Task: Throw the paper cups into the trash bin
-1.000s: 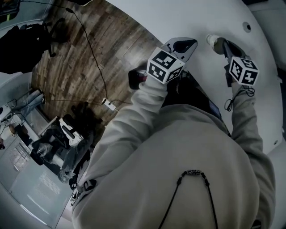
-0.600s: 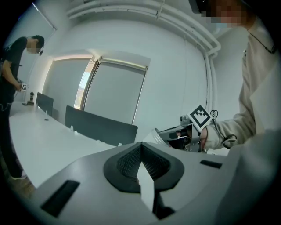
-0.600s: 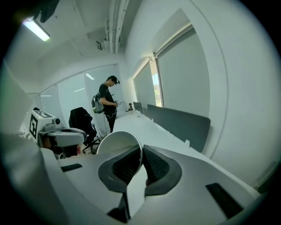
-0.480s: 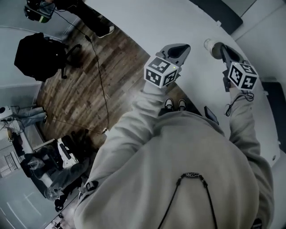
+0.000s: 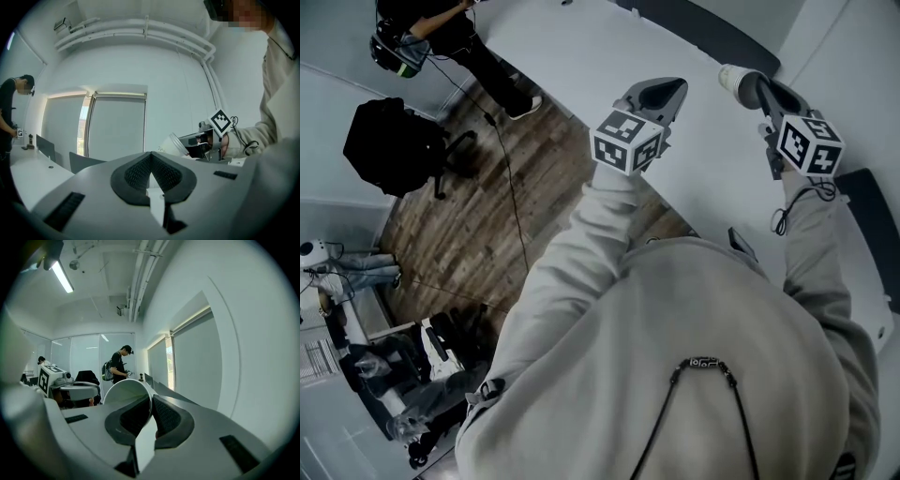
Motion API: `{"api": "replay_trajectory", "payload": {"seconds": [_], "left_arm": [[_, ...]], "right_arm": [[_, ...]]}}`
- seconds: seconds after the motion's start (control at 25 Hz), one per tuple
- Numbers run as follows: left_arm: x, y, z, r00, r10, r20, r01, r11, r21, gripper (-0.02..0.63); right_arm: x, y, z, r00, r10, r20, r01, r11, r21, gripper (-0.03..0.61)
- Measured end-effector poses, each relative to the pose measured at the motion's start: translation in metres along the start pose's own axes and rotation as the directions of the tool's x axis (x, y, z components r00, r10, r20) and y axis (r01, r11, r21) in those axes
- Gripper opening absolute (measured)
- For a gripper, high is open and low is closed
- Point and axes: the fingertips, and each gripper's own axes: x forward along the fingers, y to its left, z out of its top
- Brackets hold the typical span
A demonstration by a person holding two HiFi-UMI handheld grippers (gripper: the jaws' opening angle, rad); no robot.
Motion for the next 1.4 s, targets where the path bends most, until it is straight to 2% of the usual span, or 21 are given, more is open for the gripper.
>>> {"api": "replay_trajectory", "payload": {"seconds": [0.16, 0.36, 0.72, 1.0, 1.12, 1.24, 1.4], "left_arm": [[0.003, -0.003, 0.008, 1.000, 0.007, 0.008, -0.007, 1.000, 0.024, 0.003], [0.014, -0.021, 0.001, 1.000, 0.016, -0.001, -0.016, 1.000, 0.010, 0.003], [0.026, -0.026, -0.006, 0.989, 0.149, -0.013, -0.147, 0.987, 0.071, 0.003], [0.023, -0.029, -0.023, 0.973, 0.229, -0.034, -0.226, 0.972, 0.063, 0.003], [0.013, -0.018, -0.028, 0.963, 0.263, -0.064, -0.259, 0.964, 0.059, 0.002], [-0.009, -0.007, -0.027, 0.946, 0.318, -0.056, -0.315, 0.947, 0.067, 0.003], [-0.085, 0.006, -0.011, 0.911, 0.411, -0.041, -0.409, 0.911, 0.045, 0.002]], "right_arm": [[-0.003, -0.001, 0.002, 1.000, -0.002, 0.002, 0.002, 1.000, -0.005, 0.041], [-0.012, -0.008, -0.003, 1.000, 0.008, 0.002, -0.008, 1.000, -0.001, 0.041], [-0.026, -0.030, -0.020, 1.000, 0.020, 0.007, -0.020, 0.999, 0.033, 0.041], [-0.016, -0.034, -0.033, 0.996, 0.092, -0.002, -0.092, 0.995, 0.043, 0.041], [0.011, -0.011, -0.032, 0.989, 0.147, -0.012, -0.146, 0.988, 0.056, 0.041], [0.041, 0.030, -0.037, 0.970, 0.242, -0.030, -0.240, 0.970, 0.049, 0.041], [0.047, 0.101, -0.028, 0.943, 0.329, -0.049, -0.328, 0.944, 0.028, 0.041]]}}
